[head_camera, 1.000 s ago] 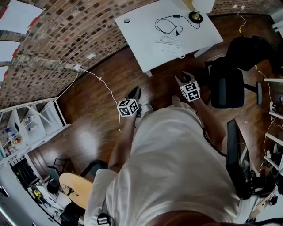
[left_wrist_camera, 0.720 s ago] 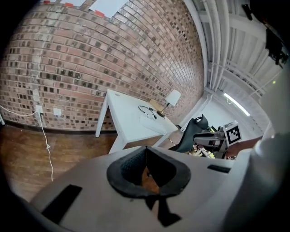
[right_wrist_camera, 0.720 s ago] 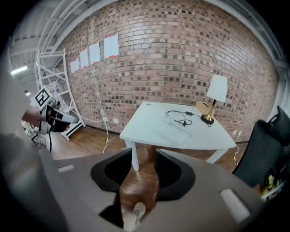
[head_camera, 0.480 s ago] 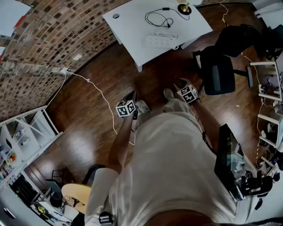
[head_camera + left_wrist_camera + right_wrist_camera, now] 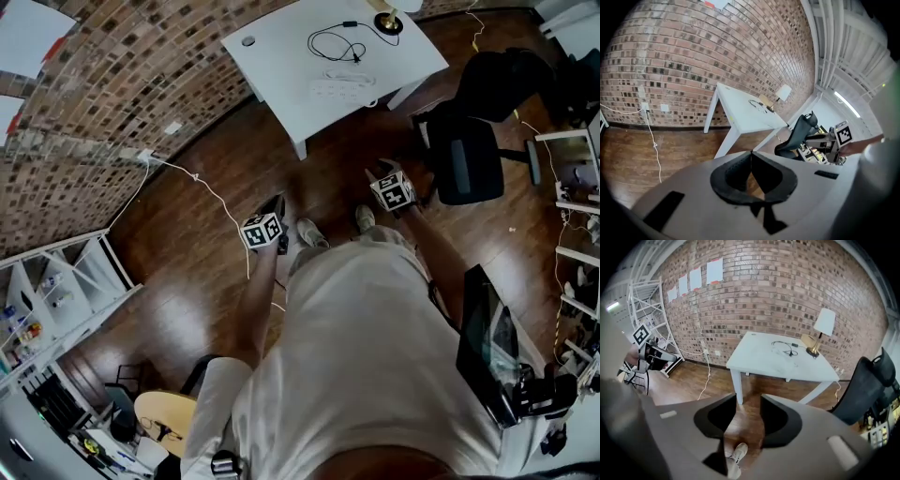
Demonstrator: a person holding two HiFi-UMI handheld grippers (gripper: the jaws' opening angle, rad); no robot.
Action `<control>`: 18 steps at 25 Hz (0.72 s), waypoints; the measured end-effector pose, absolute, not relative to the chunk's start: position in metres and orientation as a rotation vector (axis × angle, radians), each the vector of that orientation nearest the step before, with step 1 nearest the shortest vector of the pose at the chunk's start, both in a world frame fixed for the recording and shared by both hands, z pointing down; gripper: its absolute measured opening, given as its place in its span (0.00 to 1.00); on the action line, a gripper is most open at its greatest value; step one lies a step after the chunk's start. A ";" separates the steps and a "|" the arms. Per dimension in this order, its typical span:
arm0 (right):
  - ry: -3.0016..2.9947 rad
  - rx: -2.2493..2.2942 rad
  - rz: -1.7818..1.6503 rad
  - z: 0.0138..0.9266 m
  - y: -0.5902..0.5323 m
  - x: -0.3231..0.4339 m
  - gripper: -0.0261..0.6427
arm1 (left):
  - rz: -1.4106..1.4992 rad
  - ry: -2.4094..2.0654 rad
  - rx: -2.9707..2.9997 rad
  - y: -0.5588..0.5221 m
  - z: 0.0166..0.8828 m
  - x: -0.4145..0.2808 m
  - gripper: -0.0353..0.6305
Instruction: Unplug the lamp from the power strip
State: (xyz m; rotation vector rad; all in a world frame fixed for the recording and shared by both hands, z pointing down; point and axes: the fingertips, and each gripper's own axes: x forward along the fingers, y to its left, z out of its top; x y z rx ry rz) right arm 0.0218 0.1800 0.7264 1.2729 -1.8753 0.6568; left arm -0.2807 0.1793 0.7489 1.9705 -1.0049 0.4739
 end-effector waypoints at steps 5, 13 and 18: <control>-2.020 1.343 0.584 0.661 0.140 0.015 0.28 | 0.322 -1.090 2.025 0.149 0.679 -0.256 0.06; -2.130 1.357 0.625 0.602 0.127 0.034 0.27 | 0.244 -1.122 2.128 0.142 0.593 -0.192 0.06; -2.124 1.253 0.737 0.621 0.147 0.063 0.28 | 0.359 -1.158 2.226 0.160 0.584 -0.147 0.06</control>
